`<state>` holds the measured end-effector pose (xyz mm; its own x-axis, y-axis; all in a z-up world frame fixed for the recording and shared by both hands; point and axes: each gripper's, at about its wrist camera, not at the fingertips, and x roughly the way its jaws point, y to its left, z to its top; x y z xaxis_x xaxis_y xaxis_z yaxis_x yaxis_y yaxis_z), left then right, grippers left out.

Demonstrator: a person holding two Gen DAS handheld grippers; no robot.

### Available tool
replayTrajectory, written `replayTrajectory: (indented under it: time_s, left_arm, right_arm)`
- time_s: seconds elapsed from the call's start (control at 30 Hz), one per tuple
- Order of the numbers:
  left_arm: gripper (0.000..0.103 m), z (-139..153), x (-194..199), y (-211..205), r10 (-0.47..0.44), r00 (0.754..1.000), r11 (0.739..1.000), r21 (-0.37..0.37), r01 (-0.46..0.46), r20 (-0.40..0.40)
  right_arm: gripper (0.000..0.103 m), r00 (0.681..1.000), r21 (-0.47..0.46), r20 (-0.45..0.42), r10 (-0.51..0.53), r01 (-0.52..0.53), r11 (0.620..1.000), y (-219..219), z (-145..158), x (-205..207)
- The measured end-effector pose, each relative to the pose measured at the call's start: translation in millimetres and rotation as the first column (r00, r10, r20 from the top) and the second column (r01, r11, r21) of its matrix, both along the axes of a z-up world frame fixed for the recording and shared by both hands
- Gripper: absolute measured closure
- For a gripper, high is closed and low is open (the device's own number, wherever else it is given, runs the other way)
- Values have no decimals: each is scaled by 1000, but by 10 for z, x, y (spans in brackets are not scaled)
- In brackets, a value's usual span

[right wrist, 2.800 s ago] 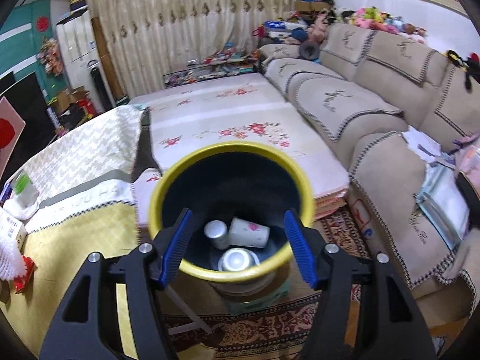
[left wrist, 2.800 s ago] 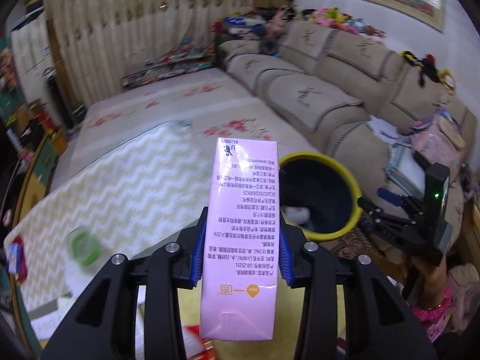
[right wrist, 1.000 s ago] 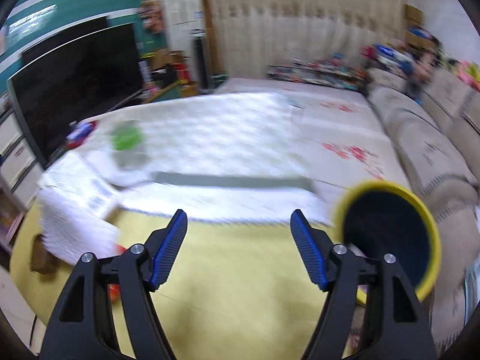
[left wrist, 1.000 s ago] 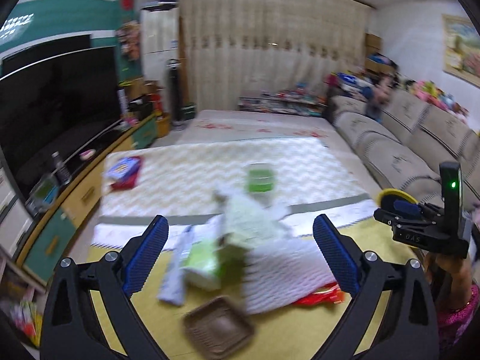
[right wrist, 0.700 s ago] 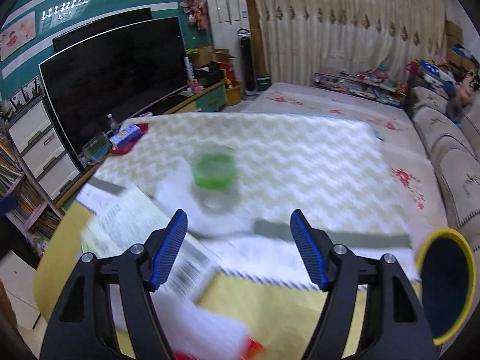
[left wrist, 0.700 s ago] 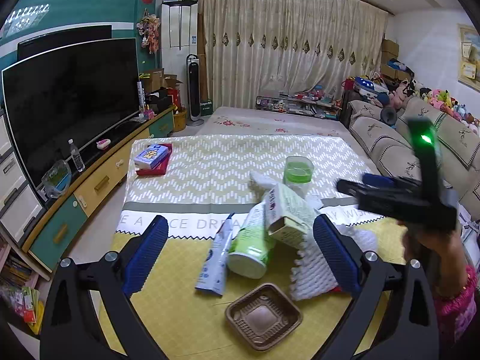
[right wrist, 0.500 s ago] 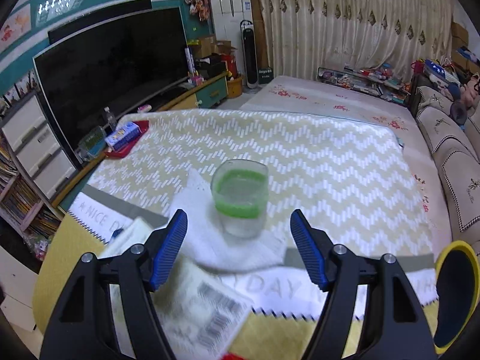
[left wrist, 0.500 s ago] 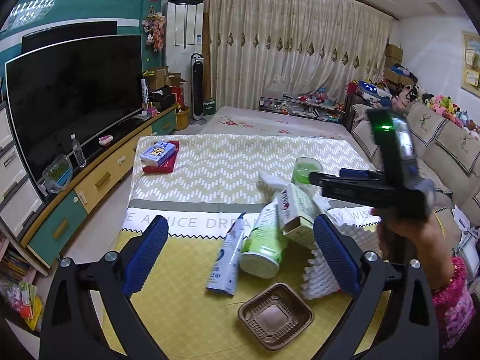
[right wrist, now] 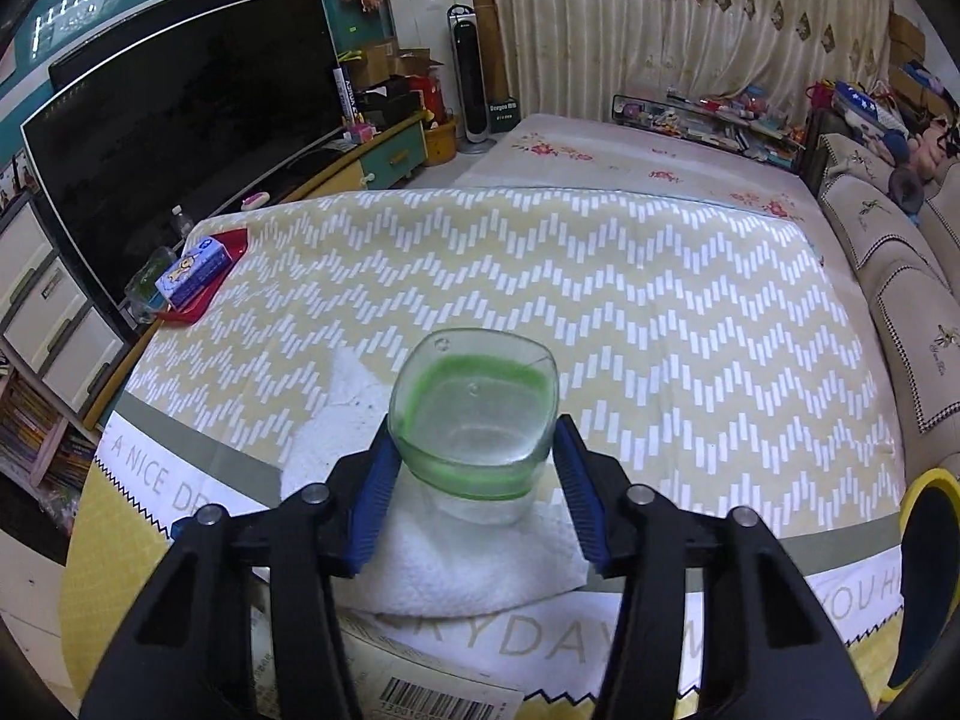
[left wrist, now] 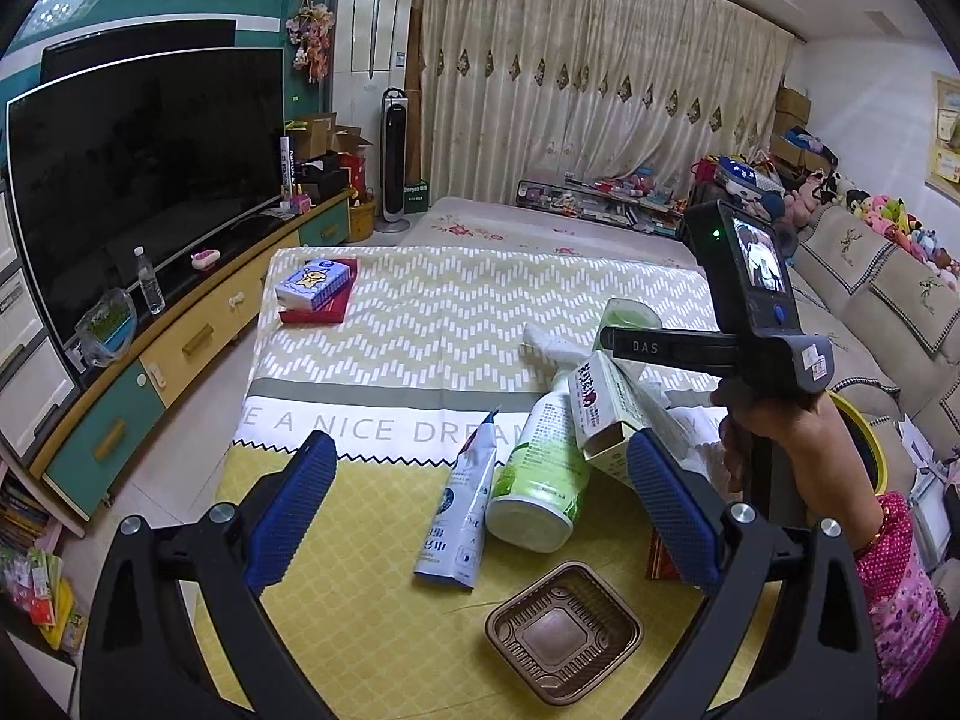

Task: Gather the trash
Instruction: 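Grasp the green-lidded glass cup with the right gripper, then carry the glass cup into the bin and open the right gripper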

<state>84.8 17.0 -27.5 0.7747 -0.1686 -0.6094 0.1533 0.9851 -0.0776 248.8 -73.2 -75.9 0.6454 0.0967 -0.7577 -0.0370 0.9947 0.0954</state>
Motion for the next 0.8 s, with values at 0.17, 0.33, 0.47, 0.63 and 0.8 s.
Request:
replayTrajectory:
  time_s: [0.17, 0.33, 0.47, 0.63, 0.8]
  left_arm:
    - [7, -20, -4, -31, -3, 1000, 1000, 1, 3, -3]
    - [7, -37, 5, -68, -10, 1000, 1000, -2, 10, -6]
    - [7, -27, -19, -115, -21, 1000, 1000, -2, 21, -2]
    - [7, -17, -39, -188, -34, 999, 999, 4, 34, -1]
    - [7, -26, -50, -292, -53, 999, 999, 12, 53, -3]
  right_arm:
    - [54, 1000, 21, 31, 0, -1, 1000, -100, 108, -127]
    - [54, 997, 36, 79, -7, 4, 999, -250, 295, -330]
    - [54, 993, 41, 113, -18, 13, 999, -391, 425, -528]
    - [54, 987, 31, 147, -57, 53, 998, -662, 519, -827]
    - [54, 980, 16, 151, -132, 131, 991, -1116, 512, -1133]
